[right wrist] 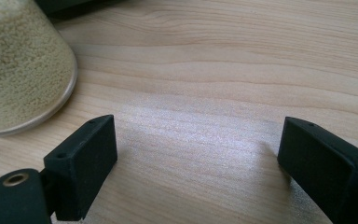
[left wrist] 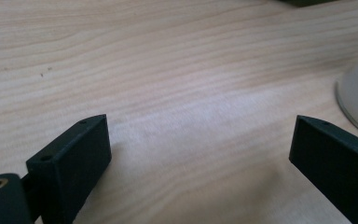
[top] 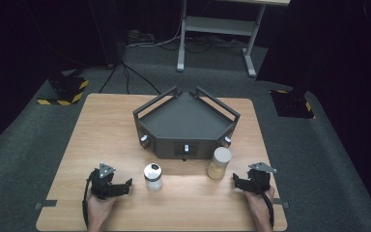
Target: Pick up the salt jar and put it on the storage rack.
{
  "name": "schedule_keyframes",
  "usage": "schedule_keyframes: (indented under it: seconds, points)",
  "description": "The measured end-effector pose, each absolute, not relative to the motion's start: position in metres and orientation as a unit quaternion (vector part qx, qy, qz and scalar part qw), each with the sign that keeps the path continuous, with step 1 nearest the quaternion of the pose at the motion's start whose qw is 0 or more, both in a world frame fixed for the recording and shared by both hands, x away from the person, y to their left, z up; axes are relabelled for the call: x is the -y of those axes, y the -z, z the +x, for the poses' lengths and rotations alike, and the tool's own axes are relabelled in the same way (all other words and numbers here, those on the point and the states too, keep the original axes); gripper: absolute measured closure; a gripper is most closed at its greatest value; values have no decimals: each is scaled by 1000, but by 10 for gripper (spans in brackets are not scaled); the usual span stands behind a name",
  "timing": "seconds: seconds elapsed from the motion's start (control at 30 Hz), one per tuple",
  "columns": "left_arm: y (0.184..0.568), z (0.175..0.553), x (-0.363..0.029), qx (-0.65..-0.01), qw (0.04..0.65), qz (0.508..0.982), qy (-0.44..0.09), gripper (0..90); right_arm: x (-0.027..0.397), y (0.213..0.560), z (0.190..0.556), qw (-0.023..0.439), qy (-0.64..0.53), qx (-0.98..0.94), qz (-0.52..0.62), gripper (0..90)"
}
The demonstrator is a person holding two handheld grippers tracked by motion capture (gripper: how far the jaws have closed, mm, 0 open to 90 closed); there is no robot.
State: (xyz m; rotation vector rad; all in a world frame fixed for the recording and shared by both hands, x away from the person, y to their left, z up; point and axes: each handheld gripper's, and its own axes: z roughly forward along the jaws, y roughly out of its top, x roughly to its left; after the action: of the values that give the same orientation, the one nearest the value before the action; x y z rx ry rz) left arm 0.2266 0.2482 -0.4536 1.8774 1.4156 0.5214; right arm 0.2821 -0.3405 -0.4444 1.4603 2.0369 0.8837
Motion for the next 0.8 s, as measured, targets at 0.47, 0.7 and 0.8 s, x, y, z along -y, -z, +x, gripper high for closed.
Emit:
schedule_keyframes:
  seconds: [0.47, 0.7, 0.8]
  points:
    - [446, 199, -220, -481, 380, 768, -183, 65, 340, 444, 282, 240, -323, -744, 534, 115]
    - [446, 209, -199, -462, 393, 774, -181, 95, 340, 444, 282, 240, -323, -743, 534, 115]
    - [446, 214, -191, -459, 394, 775, -181, 101, 340, 445, 282, 241, -322, -744, 534, 116]
